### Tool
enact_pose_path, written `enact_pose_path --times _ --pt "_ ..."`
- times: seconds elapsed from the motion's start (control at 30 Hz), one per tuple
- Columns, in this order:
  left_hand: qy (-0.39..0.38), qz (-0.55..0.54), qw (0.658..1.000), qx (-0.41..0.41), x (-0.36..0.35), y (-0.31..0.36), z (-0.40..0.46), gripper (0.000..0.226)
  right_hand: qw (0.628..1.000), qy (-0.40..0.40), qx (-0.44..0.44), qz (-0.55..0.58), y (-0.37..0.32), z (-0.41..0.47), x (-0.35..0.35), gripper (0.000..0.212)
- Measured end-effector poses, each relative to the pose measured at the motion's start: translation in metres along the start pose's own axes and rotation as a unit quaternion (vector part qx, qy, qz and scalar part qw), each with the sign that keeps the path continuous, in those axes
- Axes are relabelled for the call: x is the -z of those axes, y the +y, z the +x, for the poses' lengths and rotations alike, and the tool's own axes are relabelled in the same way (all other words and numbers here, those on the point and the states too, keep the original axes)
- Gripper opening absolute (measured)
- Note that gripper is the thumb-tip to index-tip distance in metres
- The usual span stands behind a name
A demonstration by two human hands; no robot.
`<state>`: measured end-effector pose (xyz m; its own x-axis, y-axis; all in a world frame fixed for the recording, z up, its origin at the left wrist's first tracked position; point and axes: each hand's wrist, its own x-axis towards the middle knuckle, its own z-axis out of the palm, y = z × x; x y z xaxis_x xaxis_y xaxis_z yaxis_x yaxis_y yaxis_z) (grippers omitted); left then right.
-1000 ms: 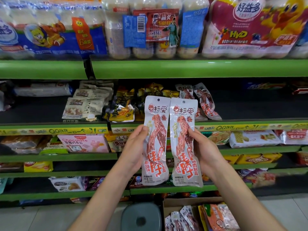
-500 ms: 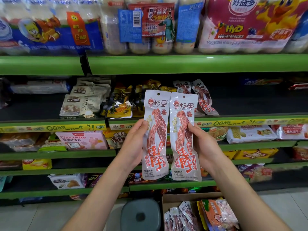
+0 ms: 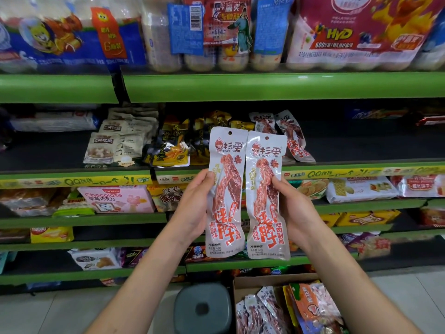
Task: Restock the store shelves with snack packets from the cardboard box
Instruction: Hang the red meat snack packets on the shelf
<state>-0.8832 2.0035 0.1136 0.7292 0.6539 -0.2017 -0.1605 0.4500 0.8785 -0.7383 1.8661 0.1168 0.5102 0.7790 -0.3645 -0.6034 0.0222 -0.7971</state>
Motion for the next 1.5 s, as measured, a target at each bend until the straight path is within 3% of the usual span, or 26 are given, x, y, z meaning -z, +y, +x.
enact_pose_path --times 1.17,1.23,1.43,1.5 --pt "0.000 -0.001 1.000 0.022 -0.008 -0.002 -0.001 0.026 1.000 0.021 -0.013 -0.015 -0.002 -0.003 0.006 0.029" --pt "-0.016 -0.003 1.000 0.025 -0.008 -0.003 -0.001 0.033 1.000 0.019 -0.018 -0.014 -0.003 -0.004 0.005 0.028" --pt "-0.026 0.017 1.000 0.006 -0.008 -0.011 0.002 0.088 1.000 -0.013 -0.022 0.015 0.001 -0.003 0.004 0.035" --pt "-0.014 0.016 1.000 -0.003 -0.009 -0.013 0.005 0.087 0.999 -0.046 -0.006 0.013 0.002 -0.003 0.003 0.037"
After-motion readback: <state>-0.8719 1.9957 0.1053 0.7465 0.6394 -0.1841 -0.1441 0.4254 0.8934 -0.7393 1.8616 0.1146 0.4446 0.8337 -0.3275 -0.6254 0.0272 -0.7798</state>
